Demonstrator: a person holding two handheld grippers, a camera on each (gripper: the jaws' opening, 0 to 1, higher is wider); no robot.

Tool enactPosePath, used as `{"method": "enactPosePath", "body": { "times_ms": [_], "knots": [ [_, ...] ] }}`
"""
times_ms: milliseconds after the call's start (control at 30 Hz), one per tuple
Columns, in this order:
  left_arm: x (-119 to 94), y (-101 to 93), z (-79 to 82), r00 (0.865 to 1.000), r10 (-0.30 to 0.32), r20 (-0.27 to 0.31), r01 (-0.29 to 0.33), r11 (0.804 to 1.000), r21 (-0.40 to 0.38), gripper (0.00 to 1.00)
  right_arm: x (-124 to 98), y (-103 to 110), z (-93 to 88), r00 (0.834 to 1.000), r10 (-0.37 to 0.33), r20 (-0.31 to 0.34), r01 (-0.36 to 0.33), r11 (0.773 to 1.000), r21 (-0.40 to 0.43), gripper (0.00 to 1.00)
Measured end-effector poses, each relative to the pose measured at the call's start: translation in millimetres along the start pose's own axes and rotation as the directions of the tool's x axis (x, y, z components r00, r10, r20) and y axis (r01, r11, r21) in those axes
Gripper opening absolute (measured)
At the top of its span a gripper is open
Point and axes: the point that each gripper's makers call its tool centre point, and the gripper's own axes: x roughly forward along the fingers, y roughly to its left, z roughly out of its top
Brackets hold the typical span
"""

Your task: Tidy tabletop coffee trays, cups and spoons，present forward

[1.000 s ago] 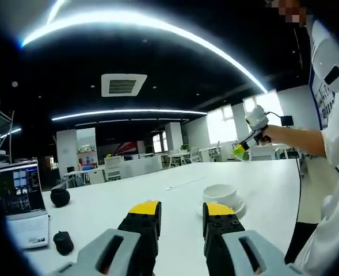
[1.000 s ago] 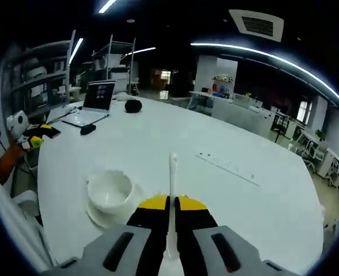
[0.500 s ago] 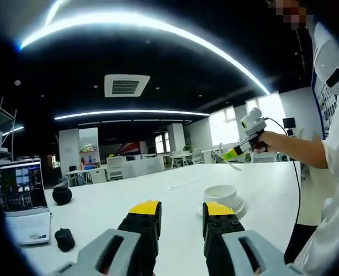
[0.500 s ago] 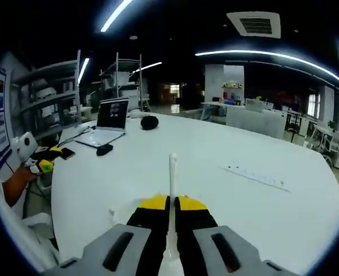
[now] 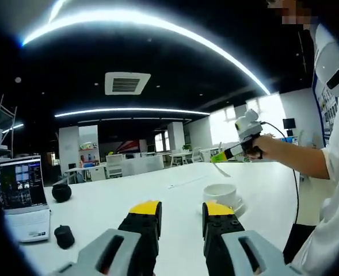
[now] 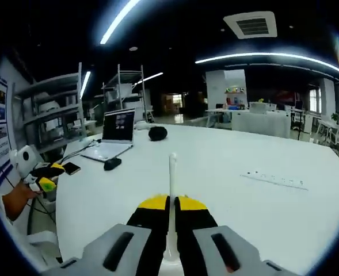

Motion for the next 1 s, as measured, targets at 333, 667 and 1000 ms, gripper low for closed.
{"method": "enactPosePath", "body": {
  "times_ms": [333, 667, 1000],
  "knots": [
    [-4.8, 5.1, -1.1, 1.0, 0.017, 0.001, -0.017, 1.0, -0.01, 0.3, 17.3, 9.8, -28.3, 0.999, -0.018, -0.036, 0.017, 1.0, -0.026, 0.05],
    [-6.7, 8.3, 0.0, 1.0, 0.028, 0.001, -0.028, 1.0, -0.01, 0.3, 26.2, 12.6, -55.5, 0.993, -0.047, -0.11, 0.041, 0.997, -0.061, 0.05],
    [-9.9, 15.9, -0.3, 0.999, 0.045, 0.009, -0.045, 0.999, -0.029, 0.3, 30.7, 15.6, -68.5, 0.987, -0.059, -0.148, 0.046, 0.995, -0.09, 0.05]
  ]
}}
